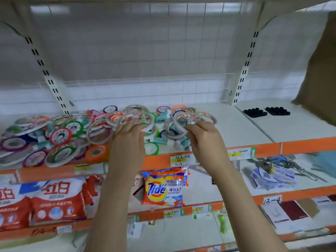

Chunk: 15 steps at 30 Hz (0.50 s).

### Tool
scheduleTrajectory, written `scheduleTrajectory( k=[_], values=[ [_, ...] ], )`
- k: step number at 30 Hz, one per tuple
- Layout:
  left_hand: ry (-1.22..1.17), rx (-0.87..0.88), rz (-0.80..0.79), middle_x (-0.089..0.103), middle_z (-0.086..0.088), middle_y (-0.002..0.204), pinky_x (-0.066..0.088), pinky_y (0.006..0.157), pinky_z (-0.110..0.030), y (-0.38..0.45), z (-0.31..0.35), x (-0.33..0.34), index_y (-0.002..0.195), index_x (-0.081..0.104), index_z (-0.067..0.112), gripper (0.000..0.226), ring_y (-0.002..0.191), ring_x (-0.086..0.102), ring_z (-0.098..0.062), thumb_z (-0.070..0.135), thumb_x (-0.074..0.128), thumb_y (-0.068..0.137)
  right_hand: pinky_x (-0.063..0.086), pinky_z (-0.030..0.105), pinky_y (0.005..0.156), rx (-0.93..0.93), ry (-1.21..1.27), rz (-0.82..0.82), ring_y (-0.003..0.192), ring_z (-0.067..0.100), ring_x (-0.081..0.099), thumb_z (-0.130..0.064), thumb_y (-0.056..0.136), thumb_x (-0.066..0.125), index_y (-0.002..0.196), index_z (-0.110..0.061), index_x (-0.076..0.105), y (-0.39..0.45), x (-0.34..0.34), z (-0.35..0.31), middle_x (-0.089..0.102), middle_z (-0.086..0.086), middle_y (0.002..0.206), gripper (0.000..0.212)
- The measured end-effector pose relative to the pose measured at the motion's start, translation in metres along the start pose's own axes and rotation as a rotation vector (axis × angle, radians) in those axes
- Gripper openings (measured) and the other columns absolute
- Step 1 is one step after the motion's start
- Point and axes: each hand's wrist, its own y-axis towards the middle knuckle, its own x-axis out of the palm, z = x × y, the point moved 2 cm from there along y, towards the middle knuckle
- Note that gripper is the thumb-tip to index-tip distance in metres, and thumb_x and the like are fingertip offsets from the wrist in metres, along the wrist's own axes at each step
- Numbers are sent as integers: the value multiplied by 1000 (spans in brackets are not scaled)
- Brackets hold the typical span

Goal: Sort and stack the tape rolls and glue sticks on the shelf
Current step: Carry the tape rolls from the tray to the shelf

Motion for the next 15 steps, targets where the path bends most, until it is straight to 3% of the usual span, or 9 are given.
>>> scheduleTrajectory(
  k=[2, 6, 15],
  values=[
    [9, 21, 10, 62, -20, 115, 41, 98, -49, 24, -4, 9, 115, 64, 3, 27, 111, 53, -38, 6, 54, 90, 53, 41, 73, -3, -4, 1, 86, 38, 62, 1, 76, 55, 101, -2, 70, 19, 7, 10, 67, 17, 93, 29],
    [-7, 97, 53, 65, -21, 102, 43, 90, -47, 66, -5, 28, 107, 67, 0, 28, 100, 57, -39, 6, 50, 86, 53, 37, 67, 27, -35, 48, 76, 38, 61, 2, 72, 57, 98, -1, 71, 44, 14, 34, 66, 17, 84, 29],
    [-73, 204, -66, 65, -19, 94, 47, 84, -47, 97, 25, 87, 110, 67, 1, 26, 94, 58, -39, -2, 59, 85, 53, 40, 64, 149, -86, 67, 71, 38, 59, -3, 76, 55, 94, -1, 70, 45, 23, 98, 63, 15, 76, 24]
  ],
)
